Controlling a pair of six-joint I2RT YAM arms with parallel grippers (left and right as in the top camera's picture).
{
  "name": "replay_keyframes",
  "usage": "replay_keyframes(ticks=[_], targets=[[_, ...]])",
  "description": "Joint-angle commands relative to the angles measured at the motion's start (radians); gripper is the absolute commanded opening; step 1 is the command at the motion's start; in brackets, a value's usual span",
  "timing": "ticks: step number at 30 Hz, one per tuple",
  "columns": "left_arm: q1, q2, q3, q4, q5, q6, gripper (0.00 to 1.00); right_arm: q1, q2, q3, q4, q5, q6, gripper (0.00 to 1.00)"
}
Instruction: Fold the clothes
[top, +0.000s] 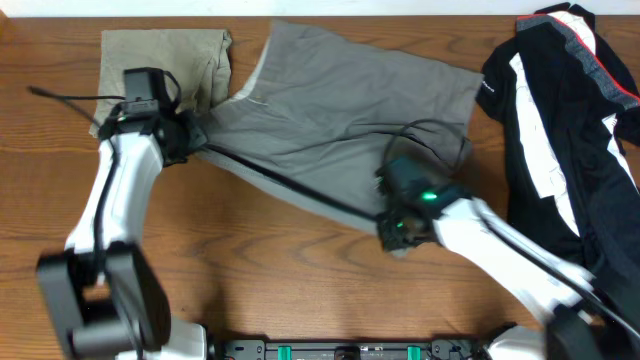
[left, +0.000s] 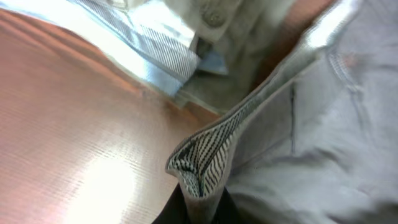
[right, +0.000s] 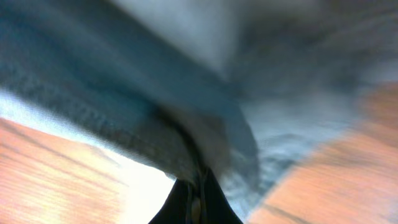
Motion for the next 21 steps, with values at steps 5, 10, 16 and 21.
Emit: replay_keyframes(ticks=[5, 10, 16, 21], targets=[[0.002, -0.148, 0.008, -0.119, -0.060, 0.005, 0.06, -0.172, -0.276, 0.001, -0.089, 0.033, 0.030, 0.01], [-0.043, -0.163, 0.008, -0.221, -0.060, 0.005, 0.05, -0.244, -0.393, 0.001, -0.147, 0.034, 0.017, 0.01], [-0.133, -0.177, 0.008, -0.284, -0.061, 0.005, 0.06, -0.299, -0.492, 0.036, -0.175, 0.043, -0.020, 0.01], [-0.190, -0.272, 0.008, -0.284, -0.061, 0.006, 0.06, -0.329, -0.508, 0.167, -0.249, 0.155, -0.071, 0.01]])
